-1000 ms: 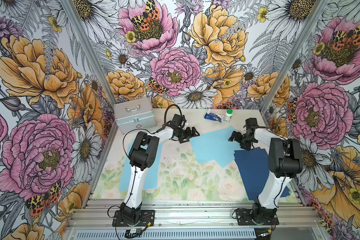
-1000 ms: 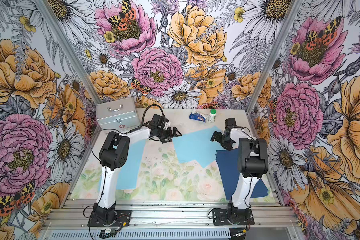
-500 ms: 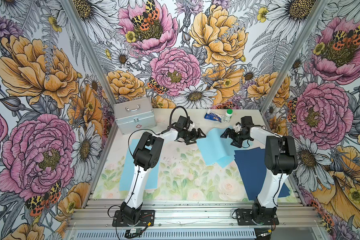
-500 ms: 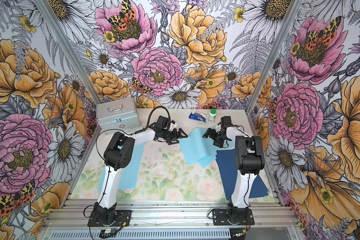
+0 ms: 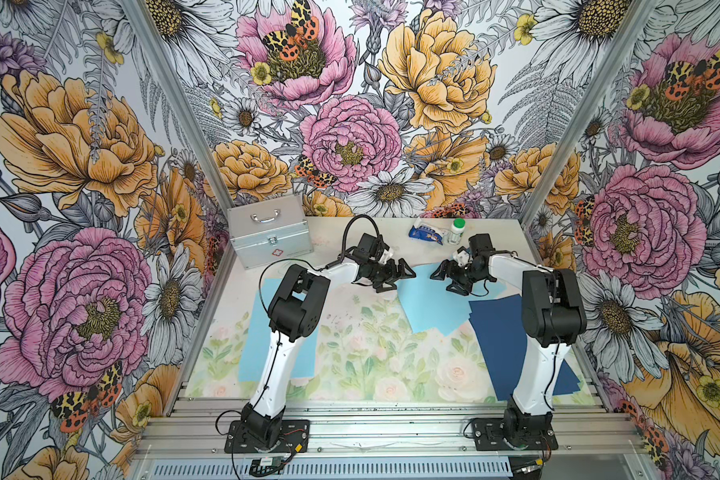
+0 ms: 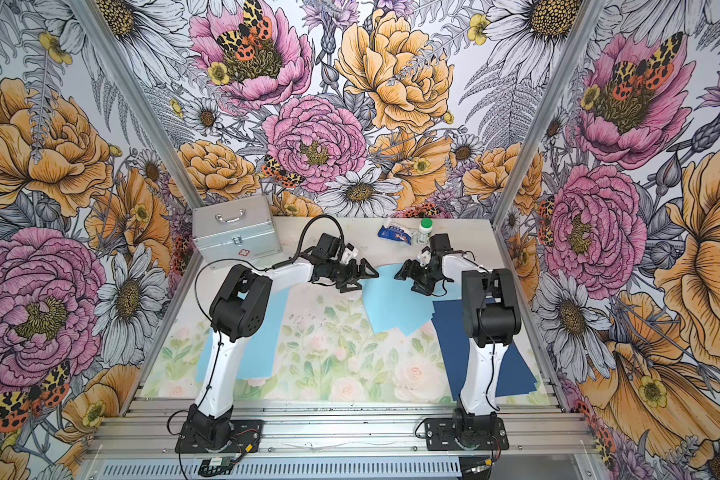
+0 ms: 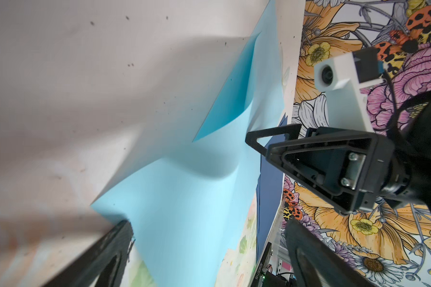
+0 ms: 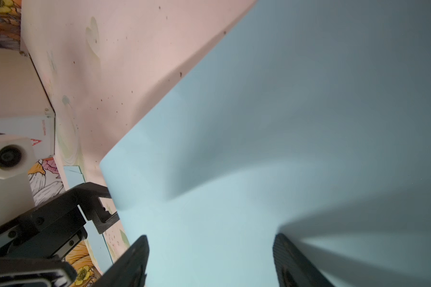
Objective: Sort the scattered colored papers by color
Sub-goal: Pick up the colored paper.
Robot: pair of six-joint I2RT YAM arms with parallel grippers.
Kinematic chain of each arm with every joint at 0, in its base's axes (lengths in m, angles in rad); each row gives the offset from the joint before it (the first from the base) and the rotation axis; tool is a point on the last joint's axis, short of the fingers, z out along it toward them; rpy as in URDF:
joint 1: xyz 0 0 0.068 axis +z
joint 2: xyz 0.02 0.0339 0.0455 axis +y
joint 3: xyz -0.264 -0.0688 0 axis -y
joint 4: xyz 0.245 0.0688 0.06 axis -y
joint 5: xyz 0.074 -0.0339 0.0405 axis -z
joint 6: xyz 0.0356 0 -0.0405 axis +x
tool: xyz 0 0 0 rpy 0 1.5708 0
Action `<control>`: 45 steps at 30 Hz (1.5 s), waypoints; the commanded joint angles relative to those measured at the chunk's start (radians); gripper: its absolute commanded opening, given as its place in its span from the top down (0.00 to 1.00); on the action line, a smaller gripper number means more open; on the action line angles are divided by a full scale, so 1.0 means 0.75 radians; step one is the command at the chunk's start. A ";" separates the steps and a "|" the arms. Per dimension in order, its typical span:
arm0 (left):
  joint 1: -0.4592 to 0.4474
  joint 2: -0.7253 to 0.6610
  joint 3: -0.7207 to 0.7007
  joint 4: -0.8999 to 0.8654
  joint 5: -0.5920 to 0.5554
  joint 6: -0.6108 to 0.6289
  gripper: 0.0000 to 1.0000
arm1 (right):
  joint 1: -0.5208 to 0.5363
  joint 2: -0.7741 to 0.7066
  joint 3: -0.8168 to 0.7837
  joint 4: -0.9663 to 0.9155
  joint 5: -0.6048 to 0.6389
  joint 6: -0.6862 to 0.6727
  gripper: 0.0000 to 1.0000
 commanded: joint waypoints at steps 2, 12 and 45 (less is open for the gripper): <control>-0.044 0.055 -0.093 0.154 0.108 -0.134 0.02 | 0.039 0.076 -0.034 -0.035 -0.010 0.022 0.19; -0.101 0.080 -0.167 0.551 0.223 -0.382 0.07 | 0.066 0.063 -0.062 0.015 -0.049 0.046 0.19; -0.084 -0.295 -0.142 -0.026 -0.232 0.107 0.90 | -0.034 -0.595 -0.357 0.168 0.034 0.190 0.13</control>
